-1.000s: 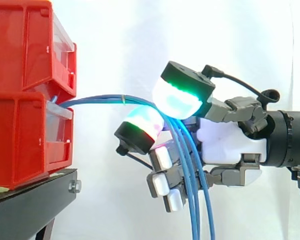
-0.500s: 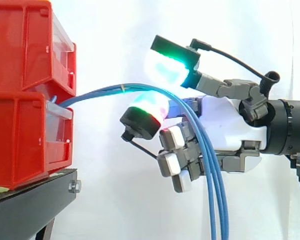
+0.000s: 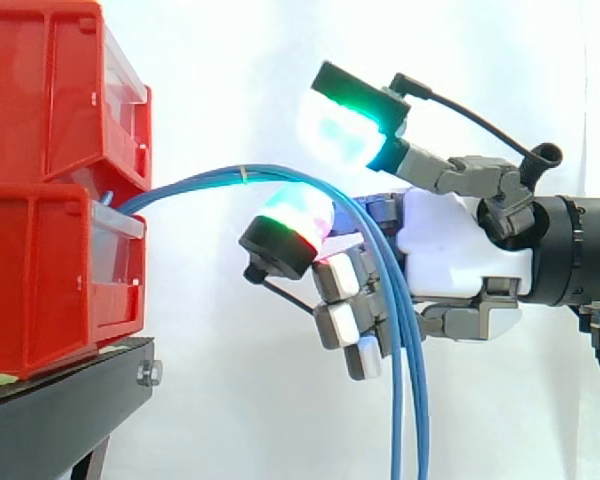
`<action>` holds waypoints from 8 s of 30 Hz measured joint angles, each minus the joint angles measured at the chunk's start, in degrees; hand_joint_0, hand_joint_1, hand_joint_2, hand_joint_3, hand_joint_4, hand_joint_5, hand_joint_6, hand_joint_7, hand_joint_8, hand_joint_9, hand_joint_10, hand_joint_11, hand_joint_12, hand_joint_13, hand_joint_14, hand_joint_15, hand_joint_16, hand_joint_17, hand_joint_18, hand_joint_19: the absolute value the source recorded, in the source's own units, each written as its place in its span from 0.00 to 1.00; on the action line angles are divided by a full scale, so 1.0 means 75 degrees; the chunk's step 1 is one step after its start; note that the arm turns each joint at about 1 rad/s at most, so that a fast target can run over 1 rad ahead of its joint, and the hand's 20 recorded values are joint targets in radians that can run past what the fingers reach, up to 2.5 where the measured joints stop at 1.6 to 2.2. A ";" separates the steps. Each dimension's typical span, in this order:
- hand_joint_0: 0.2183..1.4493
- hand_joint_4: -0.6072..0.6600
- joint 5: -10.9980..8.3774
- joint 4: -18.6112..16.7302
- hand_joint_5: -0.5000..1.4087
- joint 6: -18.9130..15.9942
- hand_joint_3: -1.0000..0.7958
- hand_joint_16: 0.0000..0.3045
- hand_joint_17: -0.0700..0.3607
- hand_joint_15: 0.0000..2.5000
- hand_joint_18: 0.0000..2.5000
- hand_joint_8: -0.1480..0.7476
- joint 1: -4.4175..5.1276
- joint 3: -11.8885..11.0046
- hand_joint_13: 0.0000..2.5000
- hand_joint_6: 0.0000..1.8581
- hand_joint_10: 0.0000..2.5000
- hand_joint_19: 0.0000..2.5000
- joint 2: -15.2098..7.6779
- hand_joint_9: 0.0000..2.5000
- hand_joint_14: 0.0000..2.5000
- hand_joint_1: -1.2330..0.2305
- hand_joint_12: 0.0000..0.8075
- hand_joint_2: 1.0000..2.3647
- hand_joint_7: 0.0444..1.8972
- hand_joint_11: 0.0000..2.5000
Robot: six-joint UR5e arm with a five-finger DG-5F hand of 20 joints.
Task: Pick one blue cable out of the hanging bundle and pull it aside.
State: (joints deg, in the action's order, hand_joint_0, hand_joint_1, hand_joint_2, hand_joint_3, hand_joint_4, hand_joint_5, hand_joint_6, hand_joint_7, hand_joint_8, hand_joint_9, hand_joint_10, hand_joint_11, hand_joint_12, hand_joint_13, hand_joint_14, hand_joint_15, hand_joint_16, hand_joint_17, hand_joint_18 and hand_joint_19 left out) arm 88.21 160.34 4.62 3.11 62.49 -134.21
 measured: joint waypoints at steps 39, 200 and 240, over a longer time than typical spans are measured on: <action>0.33 0.58 -0.0420 -0.0688 0.17 -0.0218 0.44 0.16 0.42 0.22 0.39 0.54 0.0204 0.0411 0.39 0.48 0.01 0.21 -0.0005 0.40 0.01 0.27 0.43 0.02 0.62 0.23; 0.44 0.46 0.1059 0.0583 0.17 0.0004 0.28 0.16 0.41 0.21 0.36 0.50 -0.0501 -0.0194 0.36 0.48 0.01 0.17 0.0105 0.35 0.01 0.23 0.42 0.00 0.63 0.21; 0.45 0.40 0.1168 0.0711 0.17 0.0223 0.31 0.15 0.40 0.21 0.36 0.48 -0.0474 -0.0196 0.38 0.50 0.01 0.18 0.0103 0.38 0.01 0.22 0.40 0.00 0.68 0.21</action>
State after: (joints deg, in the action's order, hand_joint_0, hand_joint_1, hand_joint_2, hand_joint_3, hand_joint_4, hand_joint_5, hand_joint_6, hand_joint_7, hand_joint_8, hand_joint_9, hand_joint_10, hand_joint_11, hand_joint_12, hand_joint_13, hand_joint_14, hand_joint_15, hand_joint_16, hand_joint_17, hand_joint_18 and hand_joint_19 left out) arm 96.97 165.67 6.29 -0.44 61.02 -133.44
